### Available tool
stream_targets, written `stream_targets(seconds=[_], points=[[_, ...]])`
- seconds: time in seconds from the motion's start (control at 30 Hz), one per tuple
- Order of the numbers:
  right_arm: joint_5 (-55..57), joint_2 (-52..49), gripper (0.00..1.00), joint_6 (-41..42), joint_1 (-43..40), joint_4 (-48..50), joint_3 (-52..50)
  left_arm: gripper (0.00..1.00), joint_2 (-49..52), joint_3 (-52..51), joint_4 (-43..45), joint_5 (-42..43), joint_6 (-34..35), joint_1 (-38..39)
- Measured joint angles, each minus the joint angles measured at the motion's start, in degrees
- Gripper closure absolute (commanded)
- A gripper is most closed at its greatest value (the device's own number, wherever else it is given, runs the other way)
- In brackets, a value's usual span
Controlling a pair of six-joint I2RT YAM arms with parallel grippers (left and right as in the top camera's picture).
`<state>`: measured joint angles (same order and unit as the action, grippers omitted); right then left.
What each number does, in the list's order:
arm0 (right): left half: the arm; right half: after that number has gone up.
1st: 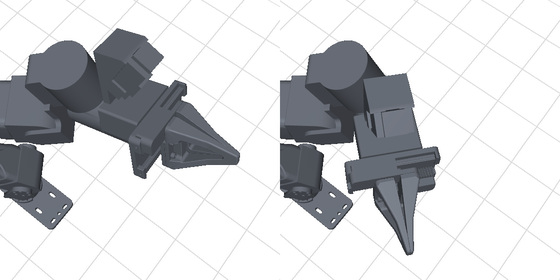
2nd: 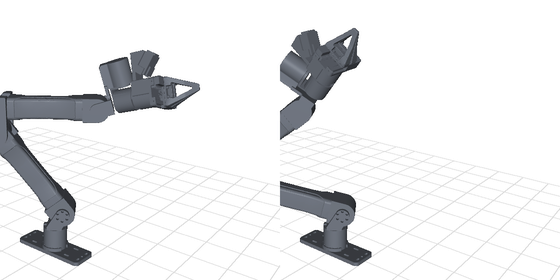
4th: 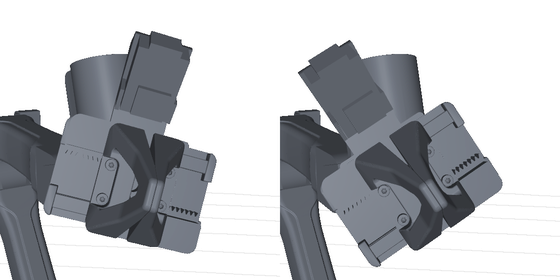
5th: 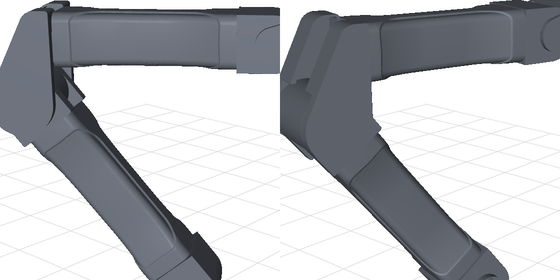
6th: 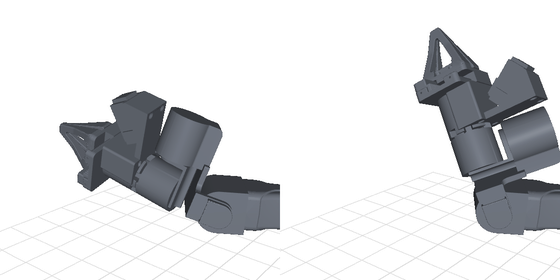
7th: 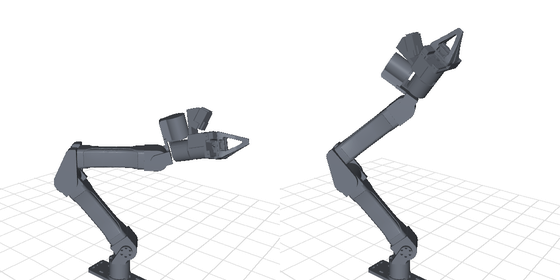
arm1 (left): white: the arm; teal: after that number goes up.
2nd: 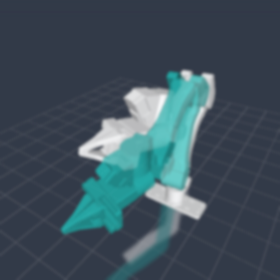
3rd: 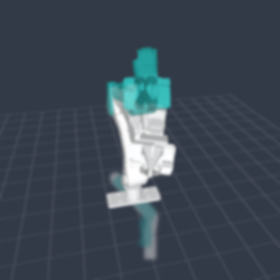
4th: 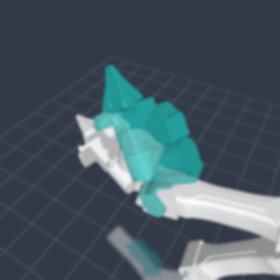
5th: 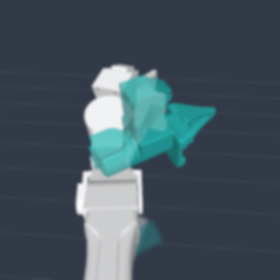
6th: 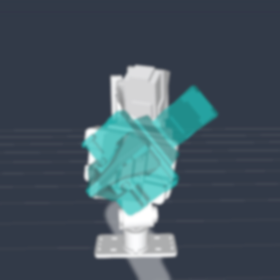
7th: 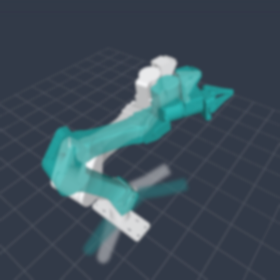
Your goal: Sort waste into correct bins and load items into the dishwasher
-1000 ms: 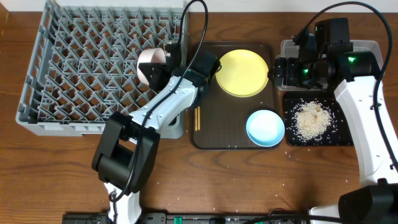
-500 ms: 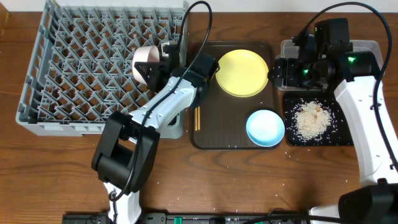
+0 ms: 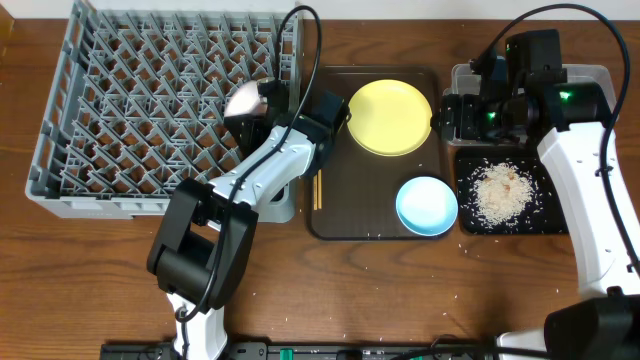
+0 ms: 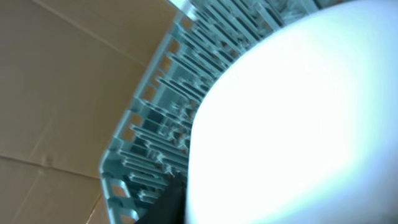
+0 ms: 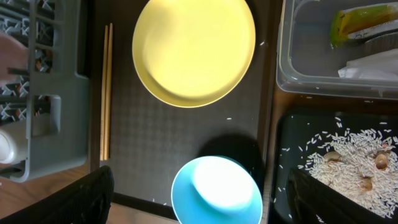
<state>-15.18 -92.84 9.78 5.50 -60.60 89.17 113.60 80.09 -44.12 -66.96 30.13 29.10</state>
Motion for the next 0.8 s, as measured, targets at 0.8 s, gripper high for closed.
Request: stream_targets(seconds=[0.8], points=[[0.11, 0.0, 0.14, 0.04, 0.0, 0.92, 0.02, 0.3, -14.78, 0.31, -0.5, 49.44, -6.43, 2.03]])
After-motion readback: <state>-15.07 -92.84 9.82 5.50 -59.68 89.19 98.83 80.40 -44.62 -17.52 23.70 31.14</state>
